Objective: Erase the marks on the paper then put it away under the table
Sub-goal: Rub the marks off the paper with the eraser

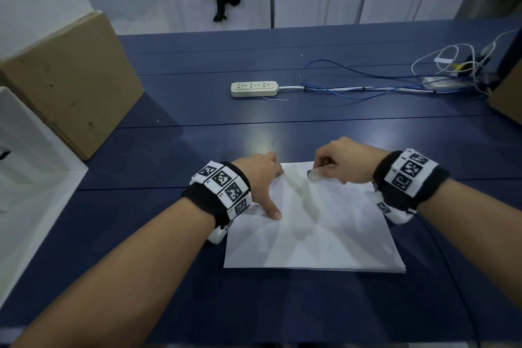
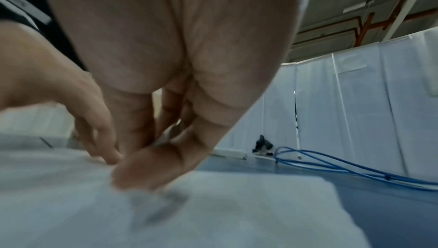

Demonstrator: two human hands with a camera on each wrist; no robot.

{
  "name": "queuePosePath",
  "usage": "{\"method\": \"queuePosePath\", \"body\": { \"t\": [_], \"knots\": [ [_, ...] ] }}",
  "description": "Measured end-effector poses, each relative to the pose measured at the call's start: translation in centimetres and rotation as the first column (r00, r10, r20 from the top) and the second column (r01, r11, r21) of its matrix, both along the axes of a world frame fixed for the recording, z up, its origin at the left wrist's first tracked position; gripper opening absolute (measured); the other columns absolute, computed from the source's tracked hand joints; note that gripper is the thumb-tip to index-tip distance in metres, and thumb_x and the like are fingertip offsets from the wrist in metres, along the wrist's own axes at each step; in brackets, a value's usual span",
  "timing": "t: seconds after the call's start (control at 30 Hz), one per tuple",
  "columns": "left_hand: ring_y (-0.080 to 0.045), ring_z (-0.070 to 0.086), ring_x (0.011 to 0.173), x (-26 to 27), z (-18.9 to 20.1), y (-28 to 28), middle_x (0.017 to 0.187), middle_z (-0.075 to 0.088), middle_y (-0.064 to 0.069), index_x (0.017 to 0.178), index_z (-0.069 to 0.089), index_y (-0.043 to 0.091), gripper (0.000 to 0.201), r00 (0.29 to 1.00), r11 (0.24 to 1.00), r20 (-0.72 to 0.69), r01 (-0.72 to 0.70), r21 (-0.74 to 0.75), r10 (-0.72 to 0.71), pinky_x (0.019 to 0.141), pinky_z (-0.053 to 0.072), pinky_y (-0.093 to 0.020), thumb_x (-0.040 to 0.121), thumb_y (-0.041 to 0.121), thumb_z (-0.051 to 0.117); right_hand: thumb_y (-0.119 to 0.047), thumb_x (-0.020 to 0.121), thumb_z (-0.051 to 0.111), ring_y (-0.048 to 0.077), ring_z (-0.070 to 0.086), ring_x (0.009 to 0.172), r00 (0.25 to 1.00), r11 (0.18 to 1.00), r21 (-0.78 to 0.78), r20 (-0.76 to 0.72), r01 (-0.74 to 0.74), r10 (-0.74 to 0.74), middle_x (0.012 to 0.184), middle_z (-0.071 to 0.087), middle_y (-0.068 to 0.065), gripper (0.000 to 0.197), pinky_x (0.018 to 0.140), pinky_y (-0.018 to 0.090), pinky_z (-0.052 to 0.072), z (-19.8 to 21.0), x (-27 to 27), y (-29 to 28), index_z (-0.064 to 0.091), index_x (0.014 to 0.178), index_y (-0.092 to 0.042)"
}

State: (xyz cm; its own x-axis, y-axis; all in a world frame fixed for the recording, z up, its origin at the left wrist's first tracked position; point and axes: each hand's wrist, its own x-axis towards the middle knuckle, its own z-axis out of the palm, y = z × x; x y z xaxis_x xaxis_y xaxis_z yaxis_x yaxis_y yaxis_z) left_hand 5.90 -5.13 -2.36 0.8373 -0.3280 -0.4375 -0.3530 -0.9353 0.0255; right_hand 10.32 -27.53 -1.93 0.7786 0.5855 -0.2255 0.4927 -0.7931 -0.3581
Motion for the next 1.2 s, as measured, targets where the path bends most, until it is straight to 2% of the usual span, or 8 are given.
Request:
{"method": "queuePosePath", "body": {
  "t": [0.13,0.23,0.33,0.5,0.7,0.87,1.07,1.2],
  "knots": [
    [-0.019,0.051,0.11,0.1,0.0,0.0,0.122,0.044,0.004,0.133,0.051,0.016,0.098,1.0,1.0,0.001,-0.005,0.007,0.005,0.088,0.052,-0.042,0.054,0.065,0.084,-0.036,0.09,0.068,0.006,0.065,0.051,0.953,0.972,-0.1,-0.243,-0.212,0.183,0.08,0.073,-0.01,0.01,0.065,0.02,0.052,0.4,-2.5,0.1,0.072,0.092,-0.027],
    [-0.019,0.052,0.109,0.1,0.1,-0.2,0.121,0.045,0.004,0.13,0.053,0.018,0.094,1.0,1.0,0.002,0.003,0.0,-0.003,0.087,0.052,-0.041,0.054,0.064,0.085,-0.042,0.088,0.068,0.008,0.065,0.053,0.992,0.988,-0.095,-0.039,-0.125,0.121,0.074,0.071,-0.008,0.018,0.066,0.03,0.058,0.1,-0.8,0.5,0.071,0.088,-0.024],
    [-0.019,0.05,0.112,0.0,0.2,-0.1,0.123,0.044,0.003,0.134,0.05,0.017,0.098,1.0,1.0,-0.002,0.004,-0.009,-0.004,0.09,0.051,-0.042,0.055,0.064,0.084,-0.047,0.089,0.066,0.009,0.062,0.058,0.993,0.998,-0.048,0.112,0.032,-0.027,0.07,0.065,-0.01,0.025,0.061,0.024,0.049,0.1,0.5,0.3,0.067,0.085,-0.023],
    [-0.019,0.049,0.112,0.1,-0.1,0.0,0.123,0.044,0.003,0.134,0.05,0.016,0.099,1.0,1.0,0.003,-0.003,0.009,0.003,0.089,0.052,-0.043,0.055,0.066,0.083,-0.041,0.089,0.07,0.011,0.066,0.054,0.962,0.982,-0.079,-0.226,-0.172,0.15,0.08,0.073,-0.004,0.016,0.057,0.016,0.049,0.6,-2.2,-0.6,0.072,0.089,-0.025],
    [-0.019,0.05,0.11,0.0,0.3,-0.3,0.122,0.044,0.002,0.131,0.051,0.014,0.096,1.0,1.0,-0.01,-0.004,0.013,0.004,0.088,0.052,-0.043,0.056,0.063,0.084,-0.05,0.088,0.067,0.011,0.064,0.05,0.999,0.999,-0.034,0.051,0.016,-0.014,0.072,0.07,-0.006,0.027,0.059,0.028,0.054,0.1,0.2,-0.4,0.068,0.084,-0.024],
    [-0.019,0.051,0.108,0.0,0.3,-0.3,0.12,0.044,0.002,0.131,0.052,0.015,0.096,1.0,1.0,-0.014,-0.012,0.024,0.012,0.087,0.052,-0.041,0.055,0.063,0.084,-0.043,0.089,0.07,0.005,0.064,0.051,0.961,0.979,-0.107,-0.237,-0.174,0.145,0.081,0.074,-0.007,0.017,0.064,0.025,0.052,0.8,-2.7,-0.5,0.072,0.09,-0.026],
    [-0.02,0.049,0.113,-0.1,0.6,-0.4,0.122,0.043,0.002,0.143,0.043,0.02,0.105,1.0,1.0,-0.025,0.005,-0.013,-0.005,0.092,0.05,-0.042,0.055,0.061,0.086,-0.045,0.09,0.065,0.001,0.056,0.055,0.991,0.996,-0.022,0.104,0.087,-0.084,0.067,0.061,-0.013,0.022,0.059,0.022,0.043,0.2,0.4,0.1,0.068,0.086,-0.023],
    [-0.021,0.047,0.116,0.0,0.5,-0.3,0.123,0.042,0.002,0.148,0.037,0.027,0.109,1.0,1.0,-0.028,0.008,-0.016,-0.009,0.092,0.05,-0.043,0.057,0.06,0.086,-0.042,0.089,0.068,0.006,0.064,0.051,0.989,0.995,-0.043,-0.117,-0.095,0.09,0.076,0.072,-0.005,0.019,0.058,0.017,0.048,0.5,-1.1,-0.4,0.072,0.09,-0.024]
  ]
}}
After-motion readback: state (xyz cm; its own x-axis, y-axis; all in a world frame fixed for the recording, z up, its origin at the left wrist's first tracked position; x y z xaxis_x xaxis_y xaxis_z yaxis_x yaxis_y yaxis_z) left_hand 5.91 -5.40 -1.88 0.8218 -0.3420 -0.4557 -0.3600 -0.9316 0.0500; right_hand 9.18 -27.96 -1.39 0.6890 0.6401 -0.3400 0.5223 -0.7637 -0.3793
